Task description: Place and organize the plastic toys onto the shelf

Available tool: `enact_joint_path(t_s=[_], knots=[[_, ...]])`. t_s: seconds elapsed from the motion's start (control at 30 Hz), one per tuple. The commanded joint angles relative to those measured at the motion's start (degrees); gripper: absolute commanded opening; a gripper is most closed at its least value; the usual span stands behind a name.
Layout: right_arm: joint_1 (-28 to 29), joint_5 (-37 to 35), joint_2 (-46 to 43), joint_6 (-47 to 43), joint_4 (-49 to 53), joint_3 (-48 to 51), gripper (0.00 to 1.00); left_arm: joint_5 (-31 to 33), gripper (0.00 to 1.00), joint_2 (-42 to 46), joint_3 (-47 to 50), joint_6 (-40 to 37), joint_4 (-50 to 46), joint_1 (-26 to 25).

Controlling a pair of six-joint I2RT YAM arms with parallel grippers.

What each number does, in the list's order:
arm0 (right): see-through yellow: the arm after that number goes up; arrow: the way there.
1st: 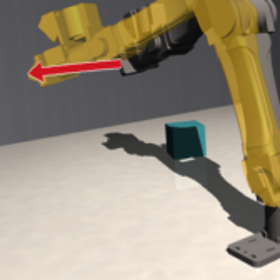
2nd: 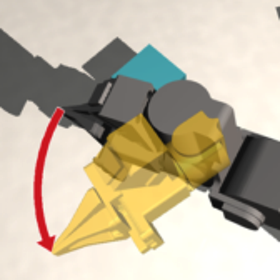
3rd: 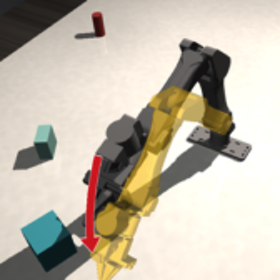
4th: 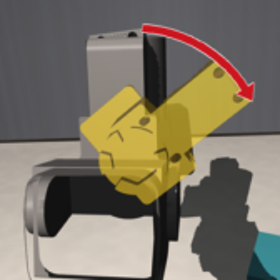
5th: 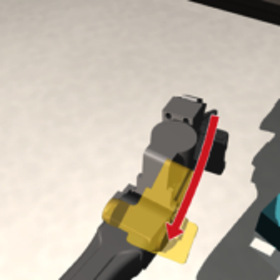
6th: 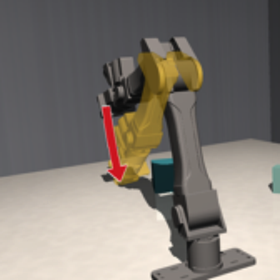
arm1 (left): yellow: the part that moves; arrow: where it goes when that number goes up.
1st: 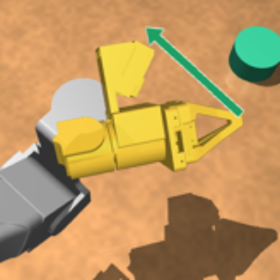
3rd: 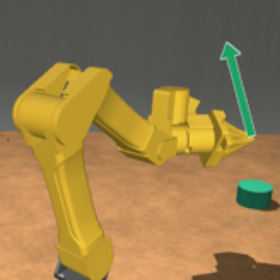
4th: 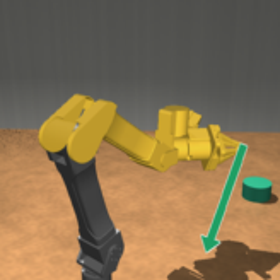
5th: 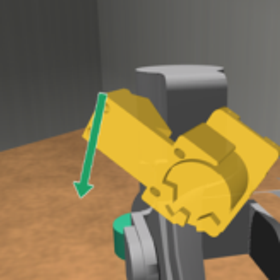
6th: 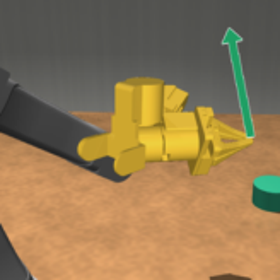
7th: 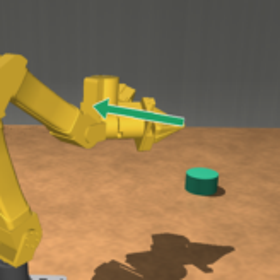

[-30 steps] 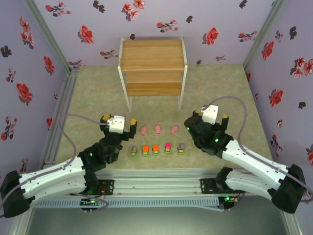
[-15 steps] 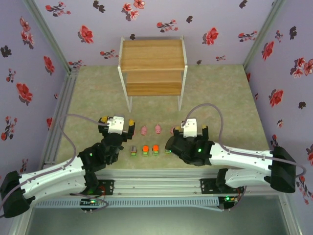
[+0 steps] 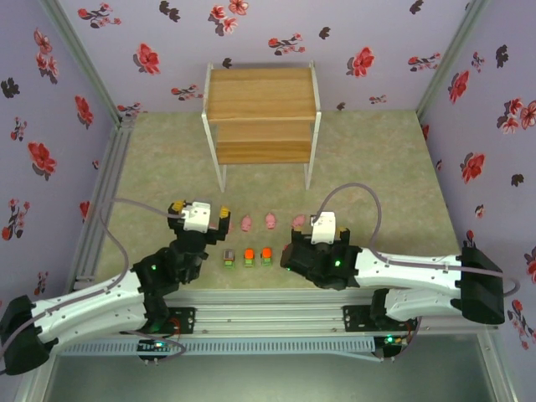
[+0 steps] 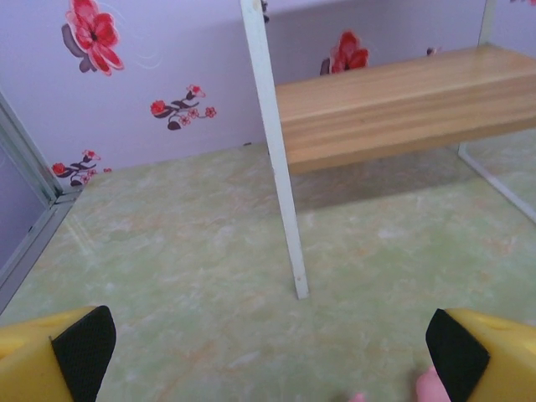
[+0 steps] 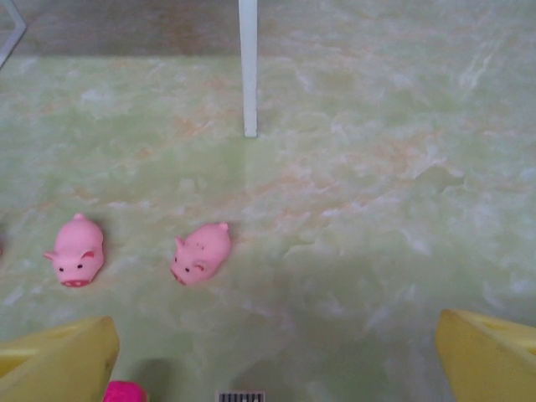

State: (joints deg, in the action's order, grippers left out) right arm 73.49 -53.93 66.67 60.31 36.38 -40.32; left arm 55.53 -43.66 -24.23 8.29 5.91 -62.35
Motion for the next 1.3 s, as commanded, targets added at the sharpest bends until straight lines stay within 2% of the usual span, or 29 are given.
enact_joint_path(t_s=[0.0,0.23,0.37,0.53,0.77,1.27], knots=[[0.45,3.61,1.19,5.09,1.41,1.05,0.96,1.25,1.0,-2.47,-1.78,1.77,0.43,0.29],[0.49,9.32,5.67,6.52,-1.61,2.17,0.84,0.55,1.0,-3.39,-1.7,2.66,0.77,0.56],[0.49,10.48,8.14,8.2,-1.62,2.3,0.73,0.34,1.0,-3.7,-1.7,3.15,0.29,1.04],[0.64,11.71,8.22,7.82,-4.4,3.53,0.65,-1.01,1.0,-4.66,-2.09,4.01,-0.36,1.69],[0.63,14.57,8.84,6.99,-10.05,6.29,0.61,-2.04,1.0,-7.43,-3.04,5.11,-1.17,2.32],[0.72,15.57,11.73,9.61,-10.0,6.45,0.52,-3.41,1.0,-7.52,-2.61,6.29,-1.25,3.29]])
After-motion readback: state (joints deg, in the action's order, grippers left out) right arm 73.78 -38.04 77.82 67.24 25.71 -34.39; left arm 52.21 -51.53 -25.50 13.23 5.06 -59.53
